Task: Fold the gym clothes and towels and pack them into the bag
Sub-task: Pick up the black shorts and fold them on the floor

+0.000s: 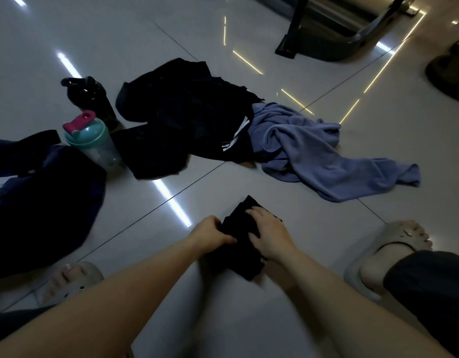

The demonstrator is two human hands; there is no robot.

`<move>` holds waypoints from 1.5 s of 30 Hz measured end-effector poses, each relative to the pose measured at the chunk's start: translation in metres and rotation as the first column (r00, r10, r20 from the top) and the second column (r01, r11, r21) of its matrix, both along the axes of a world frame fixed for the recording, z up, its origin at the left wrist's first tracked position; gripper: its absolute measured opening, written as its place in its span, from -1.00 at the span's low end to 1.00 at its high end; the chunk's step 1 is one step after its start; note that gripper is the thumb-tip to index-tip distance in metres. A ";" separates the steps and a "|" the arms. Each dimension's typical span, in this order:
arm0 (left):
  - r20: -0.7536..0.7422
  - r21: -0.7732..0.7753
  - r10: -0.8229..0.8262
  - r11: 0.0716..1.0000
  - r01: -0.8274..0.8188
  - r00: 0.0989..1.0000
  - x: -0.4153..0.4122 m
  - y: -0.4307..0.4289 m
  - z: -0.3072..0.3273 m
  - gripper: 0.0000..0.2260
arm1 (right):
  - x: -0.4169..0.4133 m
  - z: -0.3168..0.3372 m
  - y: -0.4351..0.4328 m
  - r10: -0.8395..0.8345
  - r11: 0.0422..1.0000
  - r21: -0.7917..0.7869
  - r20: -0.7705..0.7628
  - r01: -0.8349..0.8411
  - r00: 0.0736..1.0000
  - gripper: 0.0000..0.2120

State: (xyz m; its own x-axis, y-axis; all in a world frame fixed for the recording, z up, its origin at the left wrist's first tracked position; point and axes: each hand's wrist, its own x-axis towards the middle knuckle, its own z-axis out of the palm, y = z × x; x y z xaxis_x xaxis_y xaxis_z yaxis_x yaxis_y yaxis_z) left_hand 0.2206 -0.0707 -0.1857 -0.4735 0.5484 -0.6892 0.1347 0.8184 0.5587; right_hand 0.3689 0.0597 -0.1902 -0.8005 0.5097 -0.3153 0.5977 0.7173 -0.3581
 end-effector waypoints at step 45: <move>0.283 0.450 0.621 0.587 -0.673 0.731 -0.152 -0.148 0.229 -0.63 | -0.247 0.226 -0.106 -0.108 0.816 -0.557 -0.403 -0.151 0.909 -0.31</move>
